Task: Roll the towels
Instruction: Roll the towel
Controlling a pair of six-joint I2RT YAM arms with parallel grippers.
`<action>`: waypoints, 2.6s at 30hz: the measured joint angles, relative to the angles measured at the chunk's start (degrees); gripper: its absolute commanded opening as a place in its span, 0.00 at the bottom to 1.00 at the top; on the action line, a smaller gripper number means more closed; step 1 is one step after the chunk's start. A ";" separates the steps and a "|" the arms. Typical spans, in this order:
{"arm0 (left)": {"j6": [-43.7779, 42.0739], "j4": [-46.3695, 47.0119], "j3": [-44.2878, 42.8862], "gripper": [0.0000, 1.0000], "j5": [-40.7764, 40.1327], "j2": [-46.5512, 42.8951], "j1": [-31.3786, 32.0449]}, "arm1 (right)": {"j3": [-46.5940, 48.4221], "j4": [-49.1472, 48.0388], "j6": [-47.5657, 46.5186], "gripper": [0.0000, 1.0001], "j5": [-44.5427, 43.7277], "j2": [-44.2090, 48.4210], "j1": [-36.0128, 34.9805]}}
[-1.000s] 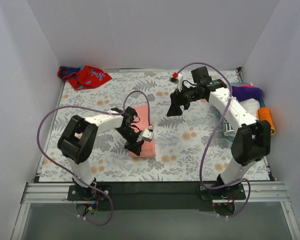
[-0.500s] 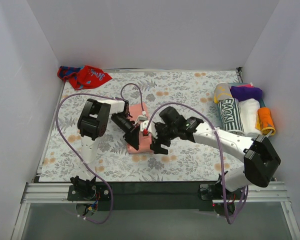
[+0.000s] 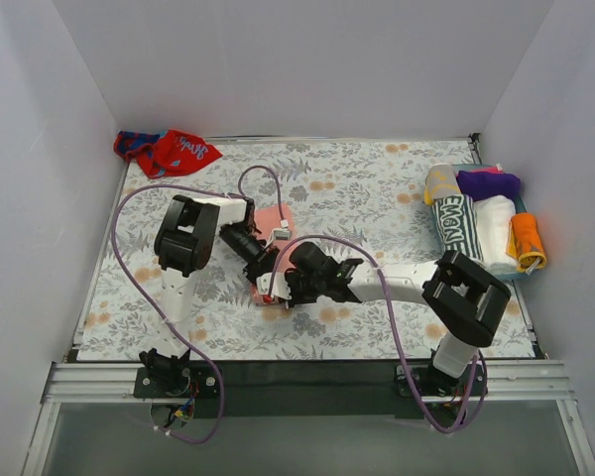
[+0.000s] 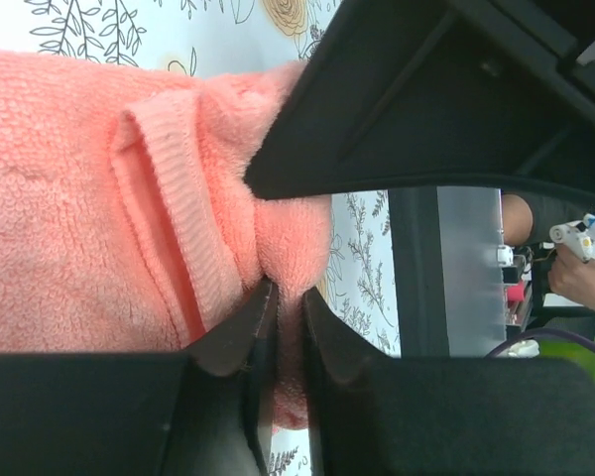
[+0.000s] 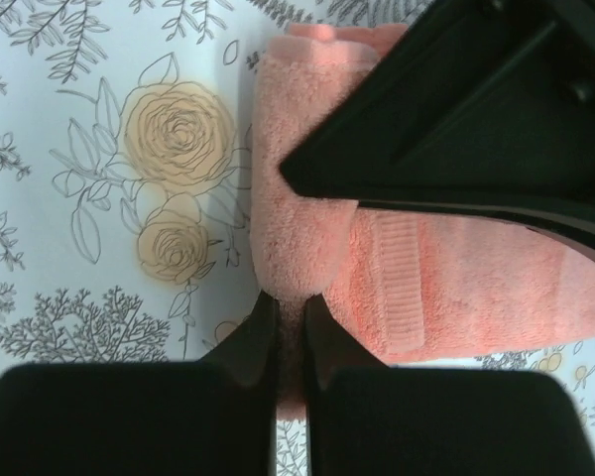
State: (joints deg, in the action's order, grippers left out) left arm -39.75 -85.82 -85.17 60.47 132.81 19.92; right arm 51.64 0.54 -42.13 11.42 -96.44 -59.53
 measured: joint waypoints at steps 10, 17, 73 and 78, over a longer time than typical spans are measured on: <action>0.15 6.01 3.74 0.53 0.83 -8.09 -6.58 | 10.49 11.52 0.94 0.01 10.88 -5.35 5.35; 4.83 19.96 18.03 0.65 -0.76 -30.32 -18.40 | 22.45 26.64 4.70 0.01 24.15 -13.84 10.97; 7.39 28.81 16.11 0.14 -12.63 -24.39 7.52 | 28.79 40.13 20.52 0.82 27.69 1.84 31.65; 5.42 16.48 6.23 0.18 -3.93 -11.98 3.21 | 19.65 33.55 16.81 0.84 20.52 9.16 23.12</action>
State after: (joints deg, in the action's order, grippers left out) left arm -34.33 -69.34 -78.94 56.53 120.84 23.14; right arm 71.29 34.09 -25.32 31.94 -87.29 -36.40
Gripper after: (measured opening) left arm 0.177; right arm 0.841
